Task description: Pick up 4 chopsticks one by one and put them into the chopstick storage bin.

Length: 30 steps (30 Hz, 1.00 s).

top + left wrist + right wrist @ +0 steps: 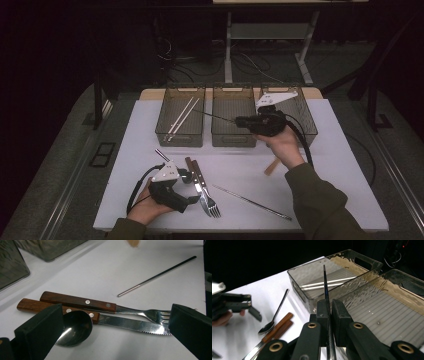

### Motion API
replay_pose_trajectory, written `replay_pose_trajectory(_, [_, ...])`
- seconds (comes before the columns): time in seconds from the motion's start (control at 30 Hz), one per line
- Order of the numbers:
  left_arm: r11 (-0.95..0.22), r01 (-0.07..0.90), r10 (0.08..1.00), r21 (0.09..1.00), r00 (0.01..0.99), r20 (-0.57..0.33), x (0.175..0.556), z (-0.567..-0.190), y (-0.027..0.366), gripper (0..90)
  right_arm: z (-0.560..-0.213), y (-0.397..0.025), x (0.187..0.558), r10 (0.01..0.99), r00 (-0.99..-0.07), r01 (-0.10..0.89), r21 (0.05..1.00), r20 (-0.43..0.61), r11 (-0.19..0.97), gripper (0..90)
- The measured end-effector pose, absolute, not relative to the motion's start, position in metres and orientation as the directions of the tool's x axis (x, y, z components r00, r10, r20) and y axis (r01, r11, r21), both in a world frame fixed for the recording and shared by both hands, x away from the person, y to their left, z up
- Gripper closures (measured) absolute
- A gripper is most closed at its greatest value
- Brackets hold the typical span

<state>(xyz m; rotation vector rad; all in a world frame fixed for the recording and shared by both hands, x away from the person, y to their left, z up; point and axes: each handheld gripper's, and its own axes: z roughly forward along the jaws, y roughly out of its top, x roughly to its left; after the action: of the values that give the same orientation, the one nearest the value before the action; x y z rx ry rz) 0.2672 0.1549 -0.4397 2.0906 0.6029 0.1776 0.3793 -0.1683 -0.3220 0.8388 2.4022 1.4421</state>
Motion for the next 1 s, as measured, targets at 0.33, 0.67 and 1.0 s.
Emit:
replay_pose_trajectory(0.33, [-0.473,0.349,0.489,0.809,0.868,-0.088,0.267,-0.440,0.154,0.0,-0.324,-0.137,0.408,0.596,-0.793,0.385,0.859,0.122,0.338,84.7])
replay_pose_trajectory(0.67, [-0.473,0.345,0.483,0.811,0.871,-0.089,0.267,-0.440,0.154,0.0,-0.336,-0.107,0.442,0.637,-0.760,0.429,0.835,0.128,0.344,84.6])
replay_pose_trajectory(1.0, [-0.480,0.343,0.482,0.808,0.872,-0.084,0.266,-0.440,0.153,0.0,-0.350,-0.070,0.472,0.669,-0.733,0.467,0.806,0.123,0.364,84.6])
